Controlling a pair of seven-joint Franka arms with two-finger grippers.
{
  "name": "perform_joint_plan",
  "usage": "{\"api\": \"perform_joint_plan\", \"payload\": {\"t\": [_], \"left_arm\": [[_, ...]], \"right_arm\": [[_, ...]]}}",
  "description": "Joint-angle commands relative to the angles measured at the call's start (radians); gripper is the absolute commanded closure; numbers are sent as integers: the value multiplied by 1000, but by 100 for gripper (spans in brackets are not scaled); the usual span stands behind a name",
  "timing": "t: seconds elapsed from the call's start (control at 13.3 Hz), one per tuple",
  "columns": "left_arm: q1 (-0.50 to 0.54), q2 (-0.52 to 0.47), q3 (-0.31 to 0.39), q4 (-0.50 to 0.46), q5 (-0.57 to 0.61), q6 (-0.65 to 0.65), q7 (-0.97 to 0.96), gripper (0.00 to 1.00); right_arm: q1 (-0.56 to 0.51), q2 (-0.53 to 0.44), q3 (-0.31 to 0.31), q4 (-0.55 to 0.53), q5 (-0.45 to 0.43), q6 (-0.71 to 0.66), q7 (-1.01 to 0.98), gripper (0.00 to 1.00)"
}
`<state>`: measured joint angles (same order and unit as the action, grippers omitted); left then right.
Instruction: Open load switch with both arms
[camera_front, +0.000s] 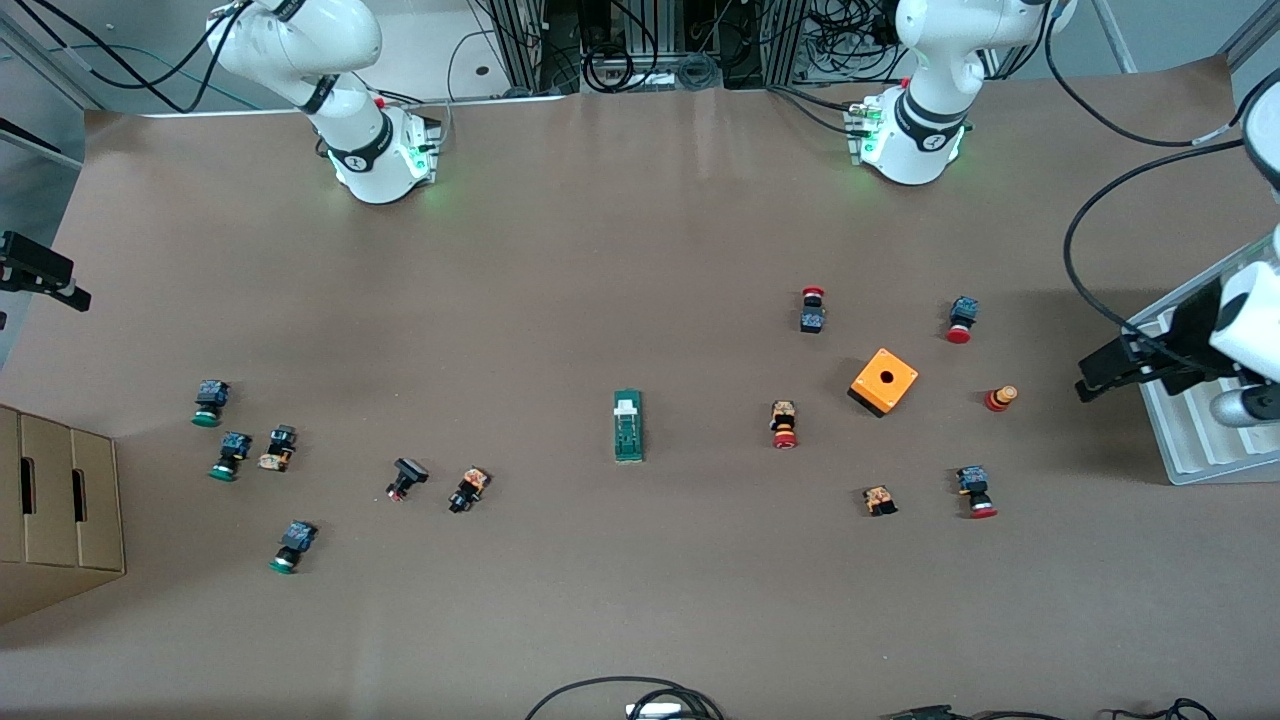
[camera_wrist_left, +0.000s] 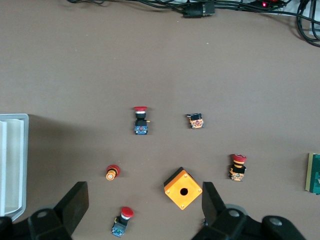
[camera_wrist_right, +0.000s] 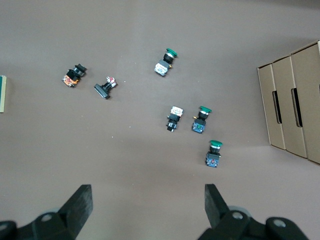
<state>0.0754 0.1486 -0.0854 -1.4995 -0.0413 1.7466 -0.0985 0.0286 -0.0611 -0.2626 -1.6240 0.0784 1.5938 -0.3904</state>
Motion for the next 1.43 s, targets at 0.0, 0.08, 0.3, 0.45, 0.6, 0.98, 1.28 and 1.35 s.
{"api": "perform_joint_plan", "payload": {"t": [0.0,0.08,0.3,0.45,0.6,0.98,1.28,1.35], "left_arm": [[44,-34,-11,22,-5,-73,23,0],[44,-35,-11,37,-5,-105,17,0],[43,-67,-11,35,-2,-130,13,0],[43,-93,-11,33,-2,-131,16,0],[43,-112,-11,24,4,-163,17,0],[64,-75,-10,-22,4,-153,11,0],[109,-69,-10,-10,4,-170,23,0],[112,-86,-8,-7,3,-195,25,0]], "right_arm": [[7,6,0,12,-25,5,-2,0],[7,6,-1,13,-25,3,-2,0],[7,6,-1,12,-25,3,-2,0],[7,6,0,12,-25,3,-2,0],[5,6,-1,12,-26,3,1,0],[-7,6,-6,12,-26,-5,5,0],[-7,6,-7,12,-32,-5,4,0],[-7,6,-7,12,-37,-2,4,0]]}}
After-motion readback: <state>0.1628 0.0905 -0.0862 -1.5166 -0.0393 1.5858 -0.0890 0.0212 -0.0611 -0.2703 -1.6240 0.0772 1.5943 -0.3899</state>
